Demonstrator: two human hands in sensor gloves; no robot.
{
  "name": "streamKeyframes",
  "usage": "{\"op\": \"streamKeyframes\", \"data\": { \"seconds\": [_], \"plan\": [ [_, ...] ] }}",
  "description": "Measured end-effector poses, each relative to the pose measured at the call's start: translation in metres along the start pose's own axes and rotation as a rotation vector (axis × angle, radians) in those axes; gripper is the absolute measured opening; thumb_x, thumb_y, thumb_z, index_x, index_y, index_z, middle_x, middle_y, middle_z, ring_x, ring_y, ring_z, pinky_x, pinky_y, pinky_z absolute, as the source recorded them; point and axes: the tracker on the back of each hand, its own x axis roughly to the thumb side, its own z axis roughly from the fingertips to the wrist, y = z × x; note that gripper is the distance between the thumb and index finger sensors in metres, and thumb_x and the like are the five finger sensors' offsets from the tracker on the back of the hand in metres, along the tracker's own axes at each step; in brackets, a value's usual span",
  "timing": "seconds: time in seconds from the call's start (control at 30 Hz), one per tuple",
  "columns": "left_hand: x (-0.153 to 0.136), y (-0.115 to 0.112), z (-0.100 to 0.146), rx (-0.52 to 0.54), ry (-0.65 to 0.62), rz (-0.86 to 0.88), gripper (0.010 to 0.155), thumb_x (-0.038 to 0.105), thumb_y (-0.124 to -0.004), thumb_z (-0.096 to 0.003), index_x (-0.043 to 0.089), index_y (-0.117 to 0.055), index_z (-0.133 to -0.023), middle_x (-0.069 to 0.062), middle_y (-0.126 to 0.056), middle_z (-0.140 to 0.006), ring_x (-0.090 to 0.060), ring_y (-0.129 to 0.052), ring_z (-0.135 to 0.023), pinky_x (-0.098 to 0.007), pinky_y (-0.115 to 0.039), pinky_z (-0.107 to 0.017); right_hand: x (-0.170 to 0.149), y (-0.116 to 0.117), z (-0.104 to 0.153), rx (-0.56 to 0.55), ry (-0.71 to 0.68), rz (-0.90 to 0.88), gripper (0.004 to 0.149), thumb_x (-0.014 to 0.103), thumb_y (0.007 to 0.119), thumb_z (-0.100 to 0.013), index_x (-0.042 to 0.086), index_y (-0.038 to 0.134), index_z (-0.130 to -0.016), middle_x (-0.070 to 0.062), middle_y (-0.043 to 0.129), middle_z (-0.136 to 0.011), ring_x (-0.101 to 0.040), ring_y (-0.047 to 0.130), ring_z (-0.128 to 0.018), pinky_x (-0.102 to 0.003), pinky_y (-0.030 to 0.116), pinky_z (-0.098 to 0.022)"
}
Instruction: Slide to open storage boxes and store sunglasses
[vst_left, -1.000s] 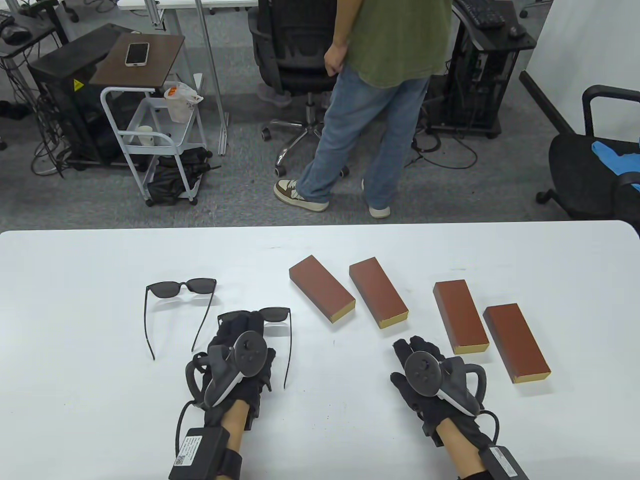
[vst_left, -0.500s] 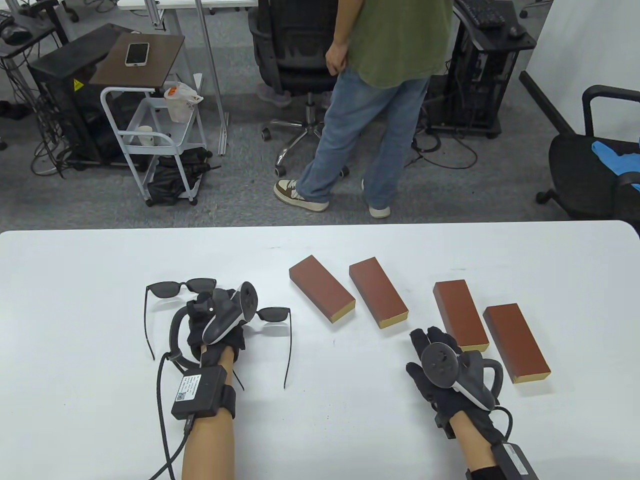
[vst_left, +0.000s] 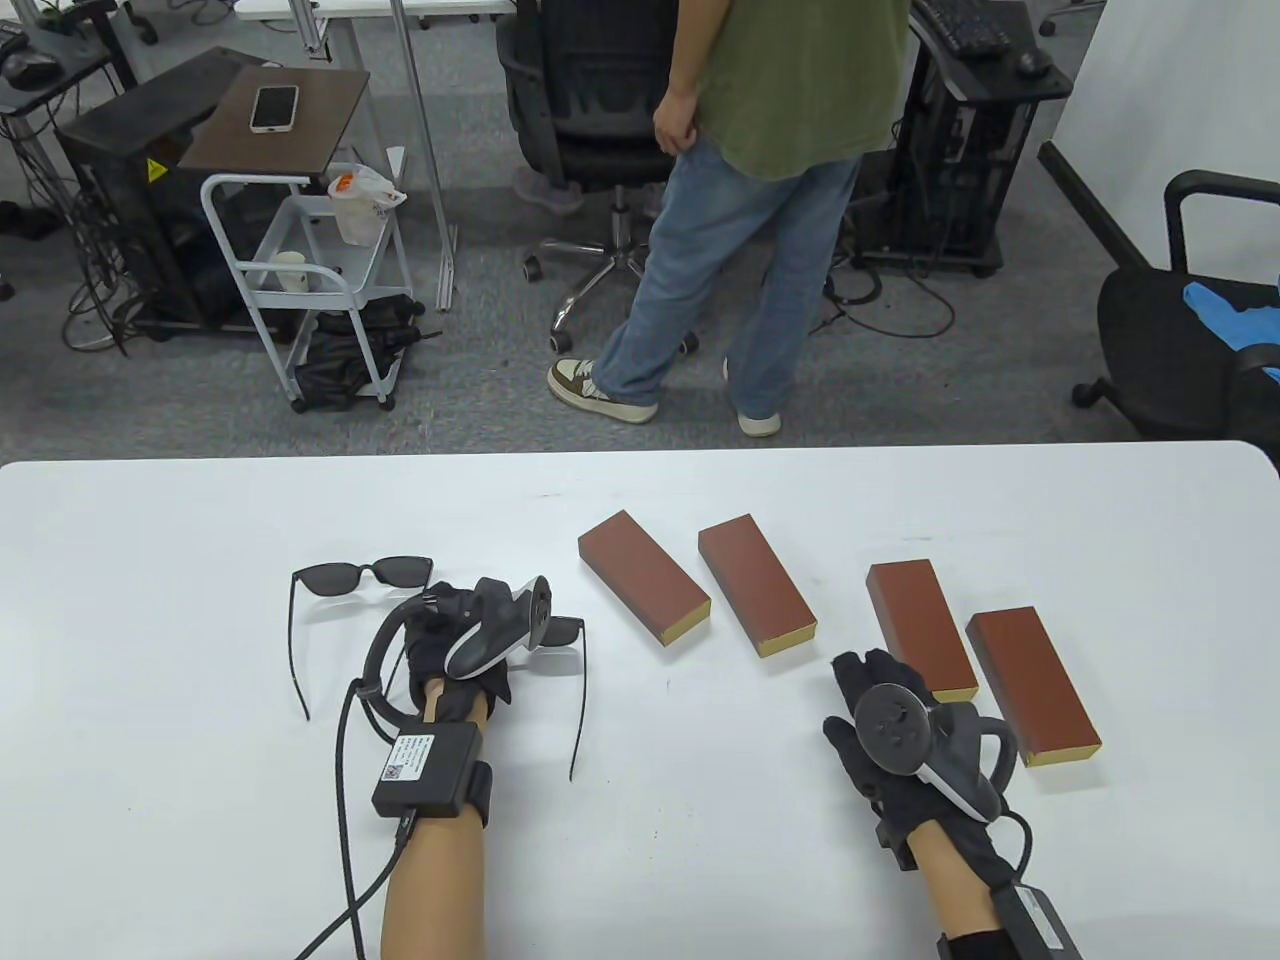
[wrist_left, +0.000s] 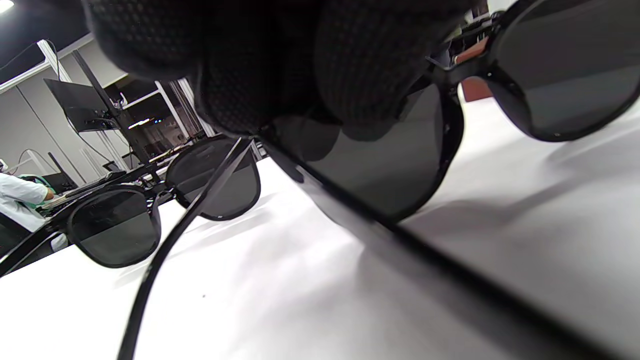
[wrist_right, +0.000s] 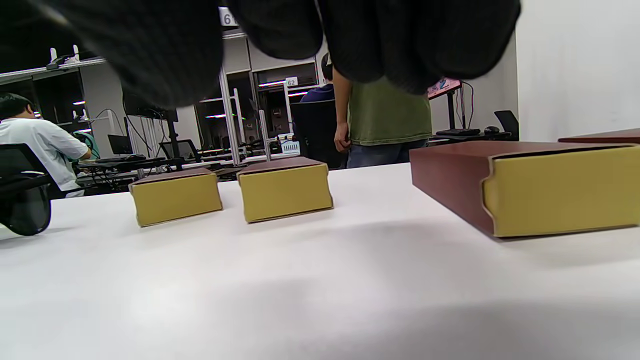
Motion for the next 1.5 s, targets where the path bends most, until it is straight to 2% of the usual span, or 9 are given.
{"op": "streamKeyframes", "data": {
  "seconds": [0.2,0.47,0.6,0.7,0.97,1.17,1.33,1.5],
  "plan": [
    [-0.003,0.01,0.012,0.016,-0.009,0.031,0.042,0.031,-0.083,-0.0421,0.039,-0.091,-0.082,0.007,-0.097,-0.082,-0.023,-0.093,-0.072,-0.048,-0.077,-0.05,0.002,0.0,-0.001,-0.003,-0.012,-0.02,0.064,0.047,0.084,-0.032,0.026,0.063,-0.089,-0.014,0.064,-0.097,-0.041,0.073,-0.084,-0.046,0.071,-0.061],
    [0.01,0.051,0.056,0.203,-0.231,0.28,0.044,0.034,-0.074,-0.0441,0.039,-0.086,-0.086,0.004,-0.091,-0.081,-0.024,-0.093,-0.067,-0.049,-0.077,-0.049,0.008,-0.003,-0.002,-0.029,-0.098,-0.174,0.062,0.038,0.087,-0.032,0.022,0.066,-0.087,-0.014,0.07,-0.094,-0.039,0.081,-0.079,-0.043,0.078,-0.057],
    [0.025,0.07,0.078,0.274,-0.334,0.336,0.045,0.034,-0.071,-0.0444,0.039,-0.085,-0.087,0.004,-0.089,-0.08,-0.024,-0.093,-0.066,-0.049,-0.078,-0.048,0.016,-0.007,-0.001,-0.07,-0.117,-0.184,0.059,0.037,0.088,-0.032,0.021,0.069,-0.085,-0.015,0.075,-0.09,-0.038,0.085,-0.076,-0.042,0.081,-0.055],
    [0.037,0.083,0.092,0.311,-0.397,0.368,0.045,0.035,-0.071,-0.0444,0.039,-0.085,-0.087,0.003,-0.088,-0.08,-0.024,-0.092,-0.066,-0.049,-0.077,-0.048,0.022,-0.01,0.0,-0.084,-0.152,-0.279,0.06,0.036,0.09,-0.03,0.021,0.07,-0.084,-0.014,0.077,-0.089,-0.036,0.088,-0.074,-0.041,0.083,-0.053],
    [0.062,0.105,0.118,0.316,-0.511,0.414,0.045,0.035,-0.07,-0.0445,0.039,-0.085,-0.086,0.002,-0.088,-0.079,-0.024,-0.091,-0.065,-0.049,-0.077,-0.048,0.03,-0.012,0.001,-0.074,-0.17,-0.56,0.062,0.035,0.094,-0.026,0.023,0.072,-0.083,-0.011,0.082,-0.086,-0.033,0.092,-0.072,-0.039,0.086,-0.051],
    [0.069,0.109,0.125,0.28,-0.534,0.422,0.045,0.035,-0.071,-0.0445,0.04,-0.086,-0.087,0.002,-0.088,-0.079,-0.024,-0.092,-0.065,-0.049,-0.077,-0.048,0.027,-0.012,0.001,-0.055,-0.166,-0.737,0.049,0.032,0.093,-0.028,0.026,0.082,-0.075,-0.007,0.094,-0.076,-0.029,0.102,-0.061,-0.037,0.092,-0.043],
    [0.062,0.107,0.122,0.221,-0.504,0.587,0.045,0.035,-0.072,-0.0452,0.041,-0.086,-0.088,0.002,-0.087,-0.082,-0.025,-0.091,-0.069,-0.05,-0.077,-0.05,0.023,-0.014,0.001,-0.092,-0.106,-0.811,0.042,0.033,0.092,-0.028,0.024,0.088,-0.07,-0.006,0.103,-0.064,-0.026,0.109,-0.049,-0.035,0.097,-0.033],
    [0.049,0.097,0.119,0.111,-0.476,0.919,0.045,0.036,-0.075,-0.0459,0.039,-0.085,-0.09,0.001,-0.09,-0.081,-0.026,-0.093,-0.067,-0.05,-0.078,-0.049,0.019,-0.019,0.001,-0.129,-0.042,-0.834,0.045,0.033,0.094,-0.026,0.02,0.088,-0.069,-0.006,0.108,-0.055,-0.025,0.113,-0.038,-0.034,0.1,-0.024]
  ]
}}
